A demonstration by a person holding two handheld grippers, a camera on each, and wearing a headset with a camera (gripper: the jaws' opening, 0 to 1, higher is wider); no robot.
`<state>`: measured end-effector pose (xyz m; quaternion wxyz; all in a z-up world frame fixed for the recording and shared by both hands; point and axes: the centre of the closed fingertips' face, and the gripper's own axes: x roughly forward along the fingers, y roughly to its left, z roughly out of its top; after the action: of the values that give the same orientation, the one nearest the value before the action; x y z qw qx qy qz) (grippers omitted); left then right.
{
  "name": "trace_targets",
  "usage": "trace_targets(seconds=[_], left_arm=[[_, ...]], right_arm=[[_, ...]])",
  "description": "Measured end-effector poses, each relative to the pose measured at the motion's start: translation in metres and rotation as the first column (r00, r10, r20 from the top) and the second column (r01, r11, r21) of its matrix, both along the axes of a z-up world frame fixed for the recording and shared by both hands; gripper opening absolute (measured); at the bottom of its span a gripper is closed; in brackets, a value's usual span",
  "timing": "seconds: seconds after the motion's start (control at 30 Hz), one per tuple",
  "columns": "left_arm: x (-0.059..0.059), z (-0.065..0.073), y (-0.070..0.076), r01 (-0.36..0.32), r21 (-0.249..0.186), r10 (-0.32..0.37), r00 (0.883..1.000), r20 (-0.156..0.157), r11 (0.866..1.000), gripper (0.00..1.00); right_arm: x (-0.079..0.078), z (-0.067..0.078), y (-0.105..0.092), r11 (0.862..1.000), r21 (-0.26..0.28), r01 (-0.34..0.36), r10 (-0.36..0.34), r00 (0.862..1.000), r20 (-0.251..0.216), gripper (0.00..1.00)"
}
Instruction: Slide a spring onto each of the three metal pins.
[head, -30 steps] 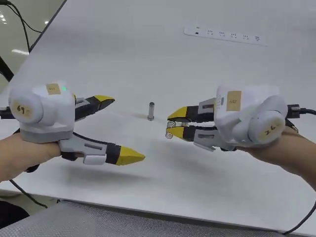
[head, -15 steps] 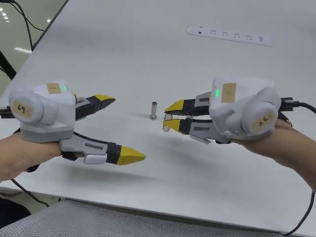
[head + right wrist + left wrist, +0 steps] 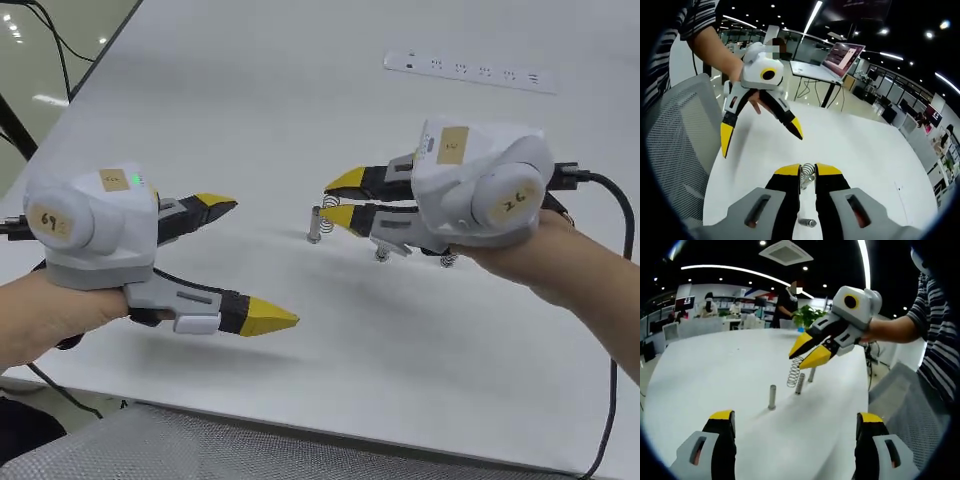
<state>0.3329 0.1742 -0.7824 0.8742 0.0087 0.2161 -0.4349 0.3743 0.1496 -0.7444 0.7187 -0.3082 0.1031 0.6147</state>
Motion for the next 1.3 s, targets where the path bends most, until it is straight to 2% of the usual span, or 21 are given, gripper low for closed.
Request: trace_targets(seconds=[0.17, 0.37, 0.47, 0.73, 1.23, 1.27, 1.3], left_arm=[[0.000, 0.000, 0.001, -0.002, -0.001, 0.002, 1.000, -0.001, 1.000, 0.98], [0.000, 0.001, 0.001, -0.002, -0.003, 0.002, 1.000, 0.002, 1.000, 0.98], [0.001, 0.001, 0.003, -0.004, -0.002, 0.004, 1.000, 0.001, 1.000, 0.98], [0.001, 0.000, 0.005, -0.008, -0.002, 0.008, 1.000, -0.002, 1.000, 0.98], [0.002, 0.000, 0.005, -0.007, -0.004, 0.007, 1.000, -0.001, 1.000, 0.98], [0.002, 0.000, 0.005, -0.007, -0.002, 0.007, 1.000, -0.002, 1.000, 0.98], [0.002, 0.000, 0.005, -0.007, -0.003, 0.007, 1.000, -0.002, 1.000, 0.98]], right_arm=[[0.012, 0.005, 0.004, 0.999, 0.033, 0.038, -0.037, 0.999, -0.013, 0.07], [0.026, 0.006, 0.007, 0.992, 0.074, 0.102, -0.096, 0.993, -0.074, 0.07], [0.030, 0.005, 0.006, 0.991, 0.073, 0.116, -0.110, 0.990, -0.084, 0.07], [0.027, -0.001, 0.009, 0.991, 0.067, 0.116, -0.109, 0.988, -0.108, 0.07], [0.029, -0.018, 0.013, 0.995, 0.017, 0.100, -0.097, 0.990, -0.103, 0.07], [0.029, -0.017, 0.014, 0.995, 0.026, 0.099, -0.096, 0.990, -0.103, 0.07], [0.029, -0.018, 0.015, 0.994, 0.029, 0.106, -0.102, 0.987, -0.120, 0.07]])
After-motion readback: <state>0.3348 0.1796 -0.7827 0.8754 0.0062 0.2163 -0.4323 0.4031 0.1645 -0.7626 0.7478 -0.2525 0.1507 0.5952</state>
